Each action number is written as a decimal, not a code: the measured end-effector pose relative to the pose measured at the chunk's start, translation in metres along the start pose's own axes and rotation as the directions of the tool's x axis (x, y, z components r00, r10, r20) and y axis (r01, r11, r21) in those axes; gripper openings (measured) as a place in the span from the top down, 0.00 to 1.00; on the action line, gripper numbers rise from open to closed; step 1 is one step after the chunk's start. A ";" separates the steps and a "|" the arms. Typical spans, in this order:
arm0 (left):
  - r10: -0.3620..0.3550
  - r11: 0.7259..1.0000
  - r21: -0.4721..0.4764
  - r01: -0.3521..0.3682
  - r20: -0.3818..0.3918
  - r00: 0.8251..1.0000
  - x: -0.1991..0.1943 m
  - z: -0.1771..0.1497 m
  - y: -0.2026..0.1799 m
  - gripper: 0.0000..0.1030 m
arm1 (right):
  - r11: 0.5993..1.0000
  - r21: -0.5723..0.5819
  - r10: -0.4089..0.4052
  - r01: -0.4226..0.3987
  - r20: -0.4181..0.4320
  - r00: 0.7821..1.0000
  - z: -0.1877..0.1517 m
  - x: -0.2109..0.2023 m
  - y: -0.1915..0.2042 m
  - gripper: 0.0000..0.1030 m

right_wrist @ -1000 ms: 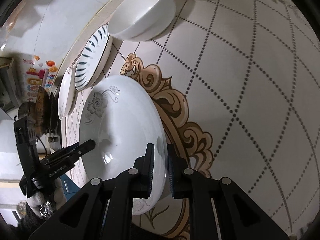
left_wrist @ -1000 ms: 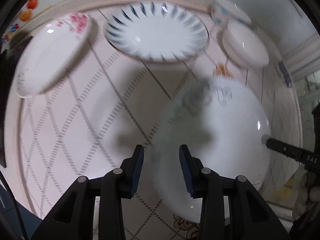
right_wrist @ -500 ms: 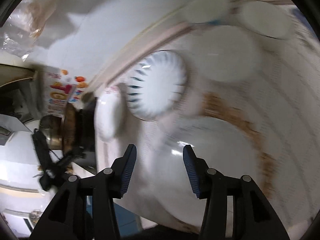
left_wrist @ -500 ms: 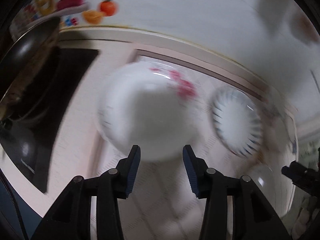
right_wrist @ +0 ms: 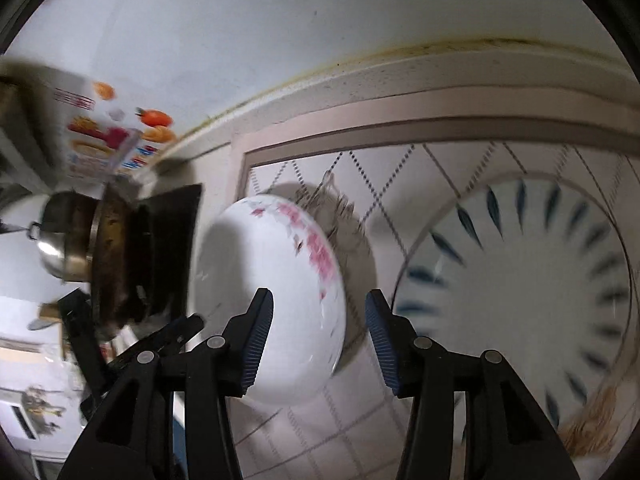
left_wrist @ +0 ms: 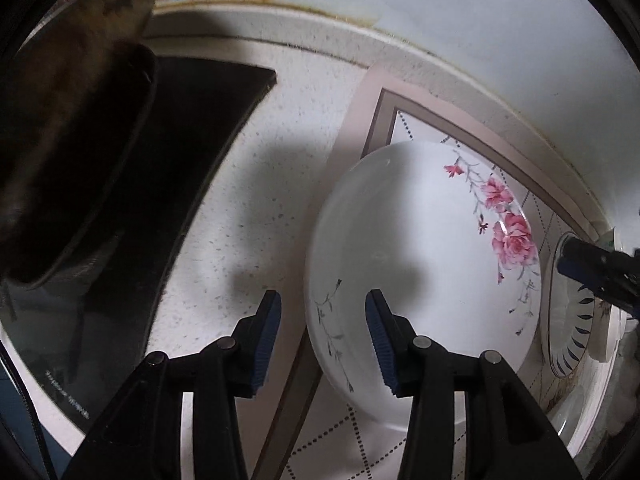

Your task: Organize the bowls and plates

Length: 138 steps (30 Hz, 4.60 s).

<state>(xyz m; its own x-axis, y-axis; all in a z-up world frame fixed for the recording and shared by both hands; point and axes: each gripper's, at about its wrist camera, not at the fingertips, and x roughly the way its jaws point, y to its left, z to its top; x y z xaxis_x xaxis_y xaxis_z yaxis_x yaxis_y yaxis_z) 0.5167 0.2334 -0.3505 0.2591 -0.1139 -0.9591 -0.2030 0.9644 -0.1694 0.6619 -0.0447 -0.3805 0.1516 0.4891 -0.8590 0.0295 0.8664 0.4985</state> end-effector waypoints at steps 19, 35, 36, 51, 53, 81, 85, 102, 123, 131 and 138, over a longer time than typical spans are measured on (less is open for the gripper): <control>-0.014 1.000 0.027 0.014 0.008 1.000 0.014 0.002 0.000 0.82 | 0.998 -0.061 -0.019 0.014 -0.093 0.995 0.013 0.045 -0.005 0.88; -0.073 0.986 0.154 0.070 0.013 0.997 -0.053 -0.040 -0.070 0.82 | 1.000 -0.020 0.023 -0.024 -0.050 0.998 -0.050 -0.053 -0.036 0.88; -0.080 0.983 0.165 0.078 0.007 0.997 -0.055 -0.044 -0.078 0.82 | 1.000 -0.017 0.022 -0.023 -0.047 0.999 -0.056 -0.060 -0.041 0.88; -0.124 0.915 0.372 0.156 -0.109 0.986 -0.041 -0.143 -0.226 0.82 | 0.985 0.170 -0.033 0.037 -0.022 0.999 -0.191 -0.173 -0.189 0.88; -0.101 0.904 0.405 0.138 -0.113 0.988 -0.033 -0.154 -0.240 0.82 | 0.982 0.184 -0.044 0.047 -0.021 0.999 -0.204 -0.179 -0.207 0.88; 0.093 0.883 0.470 -0.022 -0.128 0.987 0.002 -0.188 -0.267 0.82 | 0.988 0.143 -0.045 0.059 -0.099 0.994 -0.236 -0.146 -0.246 0.88; 0.086 0.886 0.463 -0.013 -0.136 0.987 0.003 -0.192 -0.266 0.82 | 0.986 0.159 -0.040 0.058 -0.114 0.993 -0.235 -0.148 -0.247 0.85; -0.016 0.950 0.312 0.027 -0.040 0.999 -0.056 -0.112 -0.236 0.67 | 0.984 0.181 0.009 0.002 -0.063 0.998 -0.200 -0.207 -0.221 0.73; -0.098 0.921 0.358 0.157 -0.178 0.979 0.074 0.026 -0.239 0.80 | 0.936 0.344 -0.114 0.081 0.077 0.991 -0.073 -0.088 -0.189 0.80; -0.080 0.902 0.411 0.134 -0.144 0.986 0.074 0.026 -0.250 0.87 | 0.942 0.313 -0.162 0.120 0.113 0.980 -0.077 -0.084 -0.190 0.89; -0.078 0.890 0.441 0.111 -0.093 0.993 0.049 0.004 -0.245 0.88 | 0.953 0.275 -0.165 0.124 0.130 0.978 -0.086 -0.095 -0.186 0.89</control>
<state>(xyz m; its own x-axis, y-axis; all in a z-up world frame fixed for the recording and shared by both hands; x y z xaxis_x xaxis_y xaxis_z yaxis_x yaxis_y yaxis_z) 0.5833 -0.0071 -0.3550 0.1849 -0.2104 -0.9600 0.2647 0.9514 -0.1575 0.5574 -0.2438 -0.4022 0.2714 0.3223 -0.9069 0.3187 0.8590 0.4007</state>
